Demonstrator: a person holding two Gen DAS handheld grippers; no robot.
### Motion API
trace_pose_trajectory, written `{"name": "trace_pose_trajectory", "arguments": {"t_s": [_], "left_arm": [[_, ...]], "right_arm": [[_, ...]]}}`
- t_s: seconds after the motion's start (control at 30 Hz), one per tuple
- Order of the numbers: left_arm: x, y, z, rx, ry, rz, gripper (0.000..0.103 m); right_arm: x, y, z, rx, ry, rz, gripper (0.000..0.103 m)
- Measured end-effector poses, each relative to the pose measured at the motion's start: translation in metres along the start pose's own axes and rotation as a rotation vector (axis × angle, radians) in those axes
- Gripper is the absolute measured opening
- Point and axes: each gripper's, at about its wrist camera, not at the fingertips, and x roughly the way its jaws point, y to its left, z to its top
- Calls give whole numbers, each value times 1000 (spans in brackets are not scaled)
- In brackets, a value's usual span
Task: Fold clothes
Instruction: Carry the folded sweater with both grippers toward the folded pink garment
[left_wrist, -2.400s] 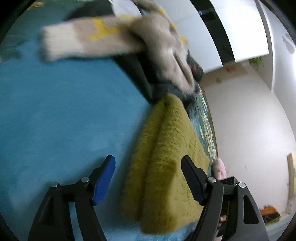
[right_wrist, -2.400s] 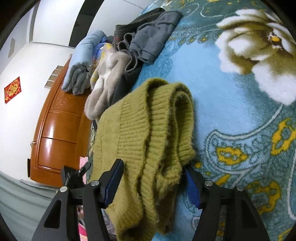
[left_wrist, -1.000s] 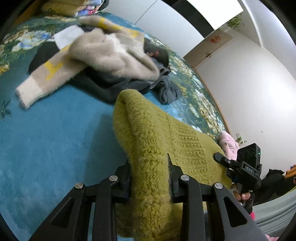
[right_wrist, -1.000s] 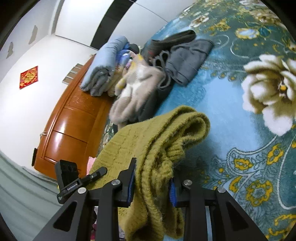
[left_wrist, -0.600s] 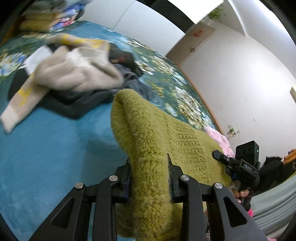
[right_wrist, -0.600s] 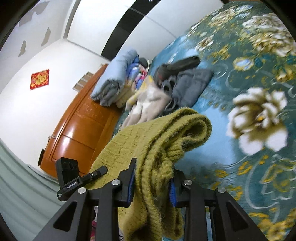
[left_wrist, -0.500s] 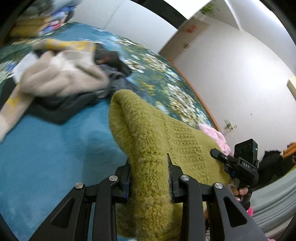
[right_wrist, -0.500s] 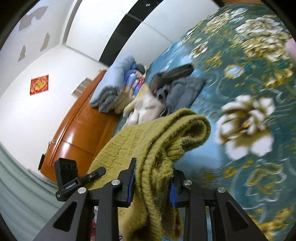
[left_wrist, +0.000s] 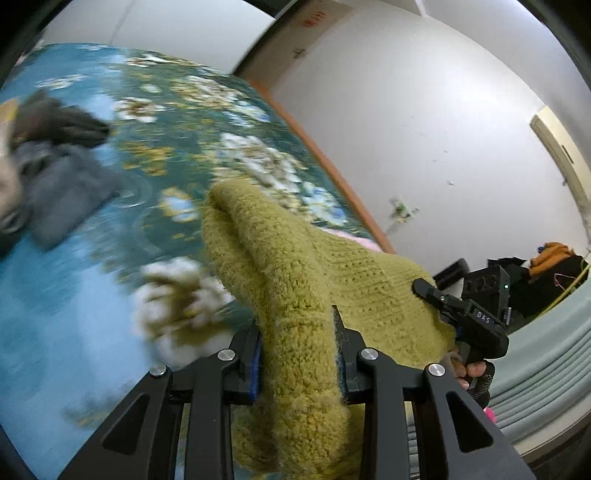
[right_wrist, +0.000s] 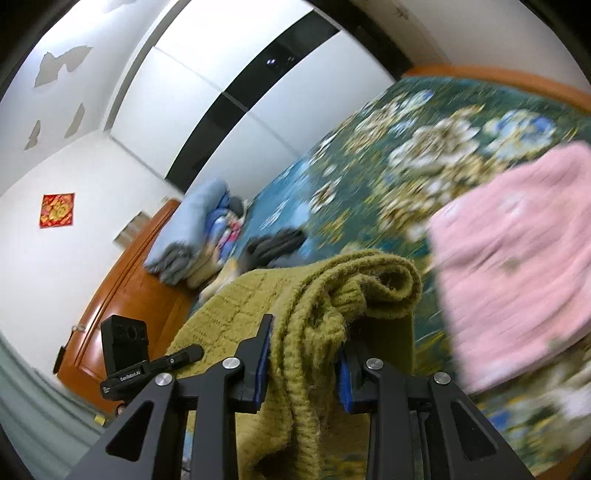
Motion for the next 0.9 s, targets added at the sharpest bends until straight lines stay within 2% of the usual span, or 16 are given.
{"name": "trace_pose_trajectory", "arguments": {"t_s": [0.1, 0.3, 0.47, 0.57, 0.67, 0.8, 0.9], "left_arm": [[38, -25, 16, 8, 9, -50, 31], [108, -79, 42, 22, 32, -174, 31], [158, -110, 46, 23, -3, -262, 31], [187, -120, 37, 37, -38, -274, 31], [216, -119, 23, 55, -53, -225, 31], [244, -93, 2, 5, 7, -161, 31], [249, -69, -6, -58, 38, -175, 31]], "right_arm": [[-22, -22, 27, -9, -14, -67, 31], [-60, -68, 77, 8, -33, -145, 31], [-94, -101, 120, -2, -58, -220, 31], [-104, -117, 143, -43, -59, -267, 31], [-101, -137, 157, -82, -59, -289, 31], [-77, -181, 147, -45, -6, -314, 31], [-69, -216, 131, 13, 7, -314, 31]]}}
